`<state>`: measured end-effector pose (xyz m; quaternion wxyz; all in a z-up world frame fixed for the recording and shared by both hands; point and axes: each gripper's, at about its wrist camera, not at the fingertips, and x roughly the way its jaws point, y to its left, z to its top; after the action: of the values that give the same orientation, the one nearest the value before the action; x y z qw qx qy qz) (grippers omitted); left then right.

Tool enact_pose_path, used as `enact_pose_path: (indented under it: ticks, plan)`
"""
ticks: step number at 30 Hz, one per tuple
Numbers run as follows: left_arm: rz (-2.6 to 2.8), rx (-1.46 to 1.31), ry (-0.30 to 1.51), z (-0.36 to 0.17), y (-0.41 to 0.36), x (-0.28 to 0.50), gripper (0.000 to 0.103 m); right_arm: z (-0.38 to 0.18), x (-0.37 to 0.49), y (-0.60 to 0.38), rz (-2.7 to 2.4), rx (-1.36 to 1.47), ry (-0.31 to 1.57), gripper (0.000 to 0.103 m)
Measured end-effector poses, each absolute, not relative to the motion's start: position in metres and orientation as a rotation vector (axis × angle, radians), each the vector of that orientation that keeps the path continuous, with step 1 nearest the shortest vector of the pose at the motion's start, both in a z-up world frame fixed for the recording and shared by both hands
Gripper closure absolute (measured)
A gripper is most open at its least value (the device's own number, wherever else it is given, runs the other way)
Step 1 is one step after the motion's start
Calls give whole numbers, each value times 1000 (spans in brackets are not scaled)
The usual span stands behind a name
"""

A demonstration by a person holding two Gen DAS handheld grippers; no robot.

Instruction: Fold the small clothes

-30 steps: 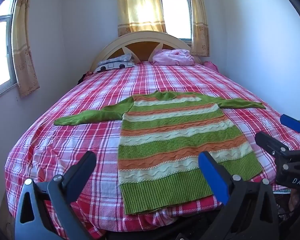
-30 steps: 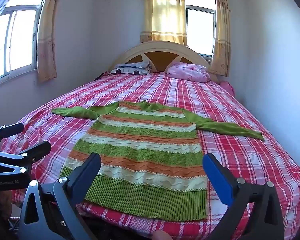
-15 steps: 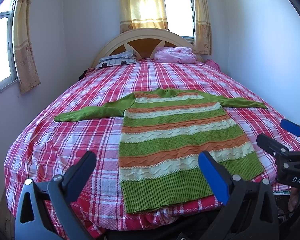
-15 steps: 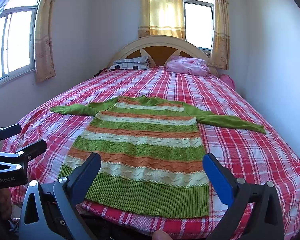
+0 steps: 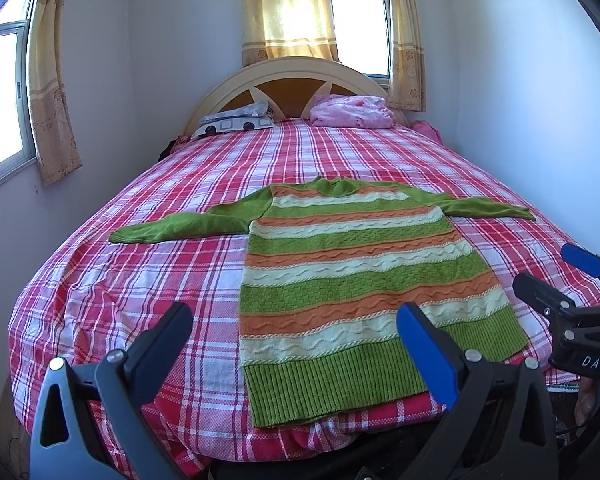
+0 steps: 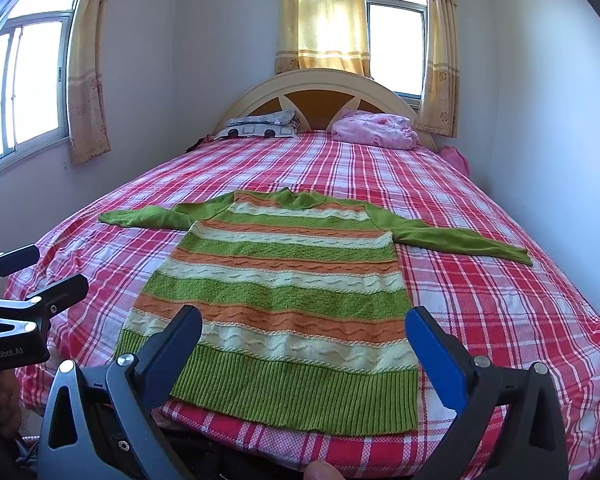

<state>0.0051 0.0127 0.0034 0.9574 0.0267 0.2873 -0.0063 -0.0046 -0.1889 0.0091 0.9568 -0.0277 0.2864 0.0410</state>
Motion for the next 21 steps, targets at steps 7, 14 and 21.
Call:
enact_pose_path:
  ticks: [7,14,21]
  plan:
    - [-9,54,581,4,14,5,0,9,-4,-190,83,-56,583,1]
    - [-7,51,582,3,16,6,0,8,-4,-190,84,-58,587,1]
    - [-9,51,582,3,17,7,0,8,-4,-189,84,-57,588,1]
